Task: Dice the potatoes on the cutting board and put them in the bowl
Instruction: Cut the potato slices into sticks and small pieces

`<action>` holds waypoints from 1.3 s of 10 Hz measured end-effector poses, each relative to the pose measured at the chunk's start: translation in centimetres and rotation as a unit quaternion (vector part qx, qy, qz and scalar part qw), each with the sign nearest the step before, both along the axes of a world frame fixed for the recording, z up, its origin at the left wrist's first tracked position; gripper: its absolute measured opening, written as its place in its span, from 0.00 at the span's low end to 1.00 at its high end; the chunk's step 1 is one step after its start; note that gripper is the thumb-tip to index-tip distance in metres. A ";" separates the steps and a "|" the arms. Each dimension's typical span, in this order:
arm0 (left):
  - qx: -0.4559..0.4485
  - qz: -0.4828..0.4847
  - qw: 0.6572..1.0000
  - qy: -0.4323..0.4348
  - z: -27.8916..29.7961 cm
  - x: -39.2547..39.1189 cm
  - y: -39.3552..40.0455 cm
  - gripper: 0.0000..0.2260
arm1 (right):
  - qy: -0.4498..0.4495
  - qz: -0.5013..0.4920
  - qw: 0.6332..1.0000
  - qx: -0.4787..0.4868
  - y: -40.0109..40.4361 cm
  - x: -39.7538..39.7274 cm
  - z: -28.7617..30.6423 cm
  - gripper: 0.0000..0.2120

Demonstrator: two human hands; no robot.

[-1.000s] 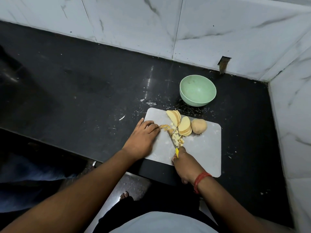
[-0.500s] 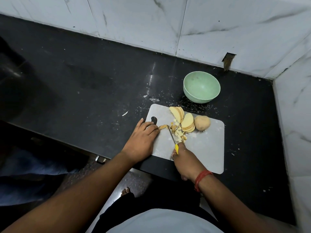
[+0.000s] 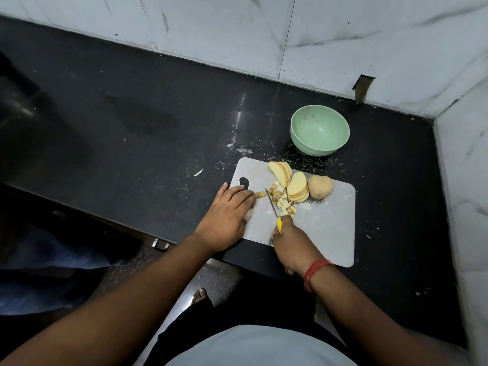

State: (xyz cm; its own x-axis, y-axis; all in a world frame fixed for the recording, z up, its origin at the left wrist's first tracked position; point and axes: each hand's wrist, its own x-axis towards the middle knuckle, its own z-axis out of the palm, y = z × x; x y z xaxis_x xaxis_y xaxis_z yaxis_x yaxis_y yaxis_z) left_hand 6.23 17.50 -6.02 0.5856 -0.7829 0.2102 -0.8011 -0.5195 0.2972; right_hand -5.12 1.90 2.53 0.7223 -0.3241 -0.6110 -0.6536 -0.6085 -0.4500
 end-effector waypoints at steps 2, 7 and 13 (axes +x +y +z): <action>0.023 -0.005 1.000 -0.002 -0.4 -0.3 -0.1 0.25 | 0.040 0.012 0.999 0.009 -0.1 1.0 0.1 0.12; 0.038 0.007 0.999 -0.036 -0.6 -0.4 -0.2 0.24 | 0.103 0.153 0.982 -0.048 -0.9 -0.4 0.4 0.14; -0.001 0.009 0.999 -0.048 -0.6 -0.5 -0.1 0.23 | 0.037 -0.061 0.997 0.032 -0.6 2.0 0.4 0.16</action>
State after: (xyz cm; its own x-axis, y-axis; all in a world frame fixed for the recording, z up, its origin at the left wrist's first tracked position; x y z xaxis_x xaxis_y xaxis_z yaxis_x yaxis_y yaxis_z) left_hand 5.70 17.38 -6.60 0.5771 -0.7717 0.2671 -0.8162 -0.5339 0.2210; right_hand -3.11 1.30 2.91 0.6325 -0.3652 -0.6830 -0.7534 -0.4949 -0.4331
